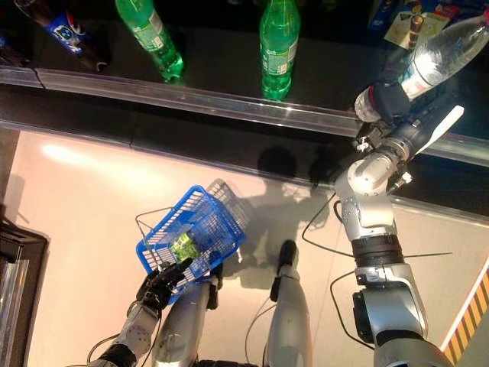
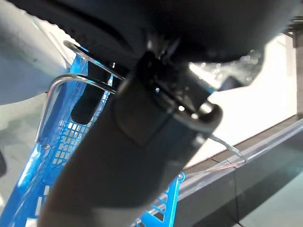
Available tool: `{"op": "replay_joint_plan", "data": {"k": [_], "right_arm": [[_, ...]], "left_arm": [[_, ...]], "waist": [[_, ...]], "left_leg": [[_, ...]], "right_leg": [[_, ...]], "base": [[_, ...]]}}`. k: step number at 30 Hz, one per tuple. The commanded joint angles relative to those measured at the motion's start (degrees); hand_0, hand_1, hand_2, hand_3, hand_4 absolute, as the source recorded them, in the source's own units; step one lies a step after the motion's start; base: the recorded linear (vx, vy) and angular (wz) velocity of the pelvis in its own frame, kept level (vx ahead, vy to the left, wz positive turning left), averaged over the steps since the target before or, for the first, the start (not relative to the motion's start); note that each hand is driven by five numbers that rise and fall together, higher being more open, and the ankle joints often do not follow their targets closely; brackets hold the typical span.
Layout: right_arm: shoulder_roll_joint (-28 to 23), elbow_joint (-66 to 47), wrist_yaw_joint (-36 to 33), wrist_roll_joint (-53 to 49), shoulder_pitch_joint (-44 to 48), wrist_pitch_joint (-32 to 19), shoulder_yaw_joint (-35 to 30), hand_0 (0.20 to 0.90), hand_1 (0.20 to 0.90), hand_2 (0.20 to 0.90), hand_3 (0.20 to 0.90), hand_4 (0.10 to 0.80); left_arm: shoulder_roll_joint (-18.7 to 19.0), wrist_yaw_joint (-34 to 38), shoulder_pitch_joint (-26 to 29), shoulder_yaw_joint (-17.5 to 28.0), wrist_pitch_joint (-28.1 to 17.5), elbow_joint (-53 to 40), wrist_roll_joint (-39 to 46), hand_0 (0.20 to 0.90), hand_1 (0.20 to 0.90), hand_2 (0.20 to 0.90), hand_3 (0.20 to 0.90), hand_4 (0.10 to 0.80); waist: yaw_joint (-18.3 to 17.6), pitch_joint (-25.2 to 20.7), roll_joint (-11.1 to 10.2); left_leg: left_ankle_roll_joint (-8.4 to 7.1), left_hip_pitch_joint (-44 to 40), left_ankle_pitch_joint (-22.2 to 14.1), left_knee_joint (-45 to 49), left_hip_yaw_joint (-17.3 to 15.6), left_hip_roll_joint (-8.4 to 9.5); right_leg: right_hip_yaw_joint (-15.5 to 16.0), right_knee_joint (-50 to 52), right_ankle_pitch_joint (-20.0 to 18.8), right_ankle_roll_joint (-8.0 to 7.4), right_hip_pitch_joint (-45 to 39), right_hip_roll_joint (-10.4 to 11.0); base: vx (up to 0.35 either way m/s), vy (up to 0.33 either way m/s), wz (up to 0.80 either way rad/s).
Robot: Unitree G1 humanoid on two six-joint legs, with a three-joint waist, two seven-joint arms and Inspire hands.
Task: Pick up the drink and place into the basket.
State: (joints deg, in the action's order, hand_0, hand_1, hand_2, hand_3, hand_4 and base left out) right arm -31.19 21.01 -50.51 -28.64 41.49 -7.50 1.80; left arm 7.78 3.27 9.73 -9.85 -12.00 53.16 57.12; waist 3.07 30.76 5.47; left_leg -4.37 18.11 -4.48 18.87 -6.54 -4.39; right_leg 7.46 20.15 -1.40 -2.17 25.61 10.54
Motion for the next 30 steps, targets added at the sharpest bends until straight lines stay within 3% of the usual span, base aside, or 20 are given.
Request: {"op": "replay_joint_plan", "data": {"k": [1,10,13,19,26,30], "right_arm": [[-9.65,-8.57,0.61,3.76,2.74,-6.92,-5.69,0.3,0.3,0.3,0.2,0.1],[-9.81,-18.21,5.66,8.16,-7.1,-7.67,-9.73,0.3,0.3,0.3,0.2,0.1],[-8.46,-23.68,9.0,9.55,-11.21,-8.58,-10.54,0.3,0.3,0.3,0.2,0.1],[-5.68,-32.85,18.06,11.37,-17.81,-7.72,-9.6,0.3,0.3,0.3,0.2,0.1],[-2.18,-43.1,33.35,5.67,-23.82,-5.99,-4.36,0.3,0.3,0.3,0.2,0.1],[-2.07,-46.73,39.4,4.22,-23.82,-7.55,-0.55,0.3,0.3,0.3,0.2,0.1]], "left_arm": [[5.84,-1.65,-6.74,3.32,-5.04,-3.95,0.91,0.3,0.3,0.3,0.2,0.1],[5.75,-2.52,-10.65,9.93,-7.77,-5.97,4.84,0.3,0.3,0.3,0.2,0.1],[5.94,-4.55,-11.99,12.39,-9.91,-7.37,1.14,0.3,0.3,0.3,0.2,0.1],[5.75,-4.65,-14.0,14.33,-14.06,-11.55,-0.87,0.3,0.3,0.3,0.2,0.1],[6.56,-6.07,-16.07,16.79,-16.53,-19.93,-2.7,0.3,0.3,0.3,0.2,0.1],[8.79,-4.39,-15.95,16.12,-19.14,-23.64,-9.99,0.3,0.3,0.3,0.2,0.1]], "waist": [[-1.15,-2.26,-0.03],[-2.05,-5.59,0.08],[-2.36,-7.39,-0.32],[-2.64,-10.89,-0.77],[-0.84,-16.24,-1.24],[0.13,-17.42,-1.61]], "left_leg": [[1.21,4.01,2.17,8.85,2.65,0.14],[0.22,-1.18,3.34,7.71,2.12,-0.44],[-0.14,-3.1,4.31,6.35,2.14,-0.73],[-0.51,-7.4,5.73,2.44,2.62,-0.73],[-1.29,-13.17,8.69,-6.79,3.85,-0.74],[-1.48,-14.39,9.2,-8.85,4.63,-1.07]], "right_leg": [[2.22,8.24,8.68,1.85,-4.44,1.3],[2.34,9.46,11.18,2.82,-9.38,1.15],[2.48,8.78,11.53,3.17,-11.54,0.61],[2.27,6.08,11.78,3.21,-16.26,-0.53],[3.15,-0.29,11.57,2.77,-23.09,-2.74],[3.82,-1.86,11.19,2.55,-24.44,-2.87]], "base": [[0.012,0.032,0.06],[0.025,0.054,0.03],[0.059,0.033,-0.02],[0.065,0.024,-0.03],[0.036,0.005,0.04],[-0.023,0.017,0.13]]}}
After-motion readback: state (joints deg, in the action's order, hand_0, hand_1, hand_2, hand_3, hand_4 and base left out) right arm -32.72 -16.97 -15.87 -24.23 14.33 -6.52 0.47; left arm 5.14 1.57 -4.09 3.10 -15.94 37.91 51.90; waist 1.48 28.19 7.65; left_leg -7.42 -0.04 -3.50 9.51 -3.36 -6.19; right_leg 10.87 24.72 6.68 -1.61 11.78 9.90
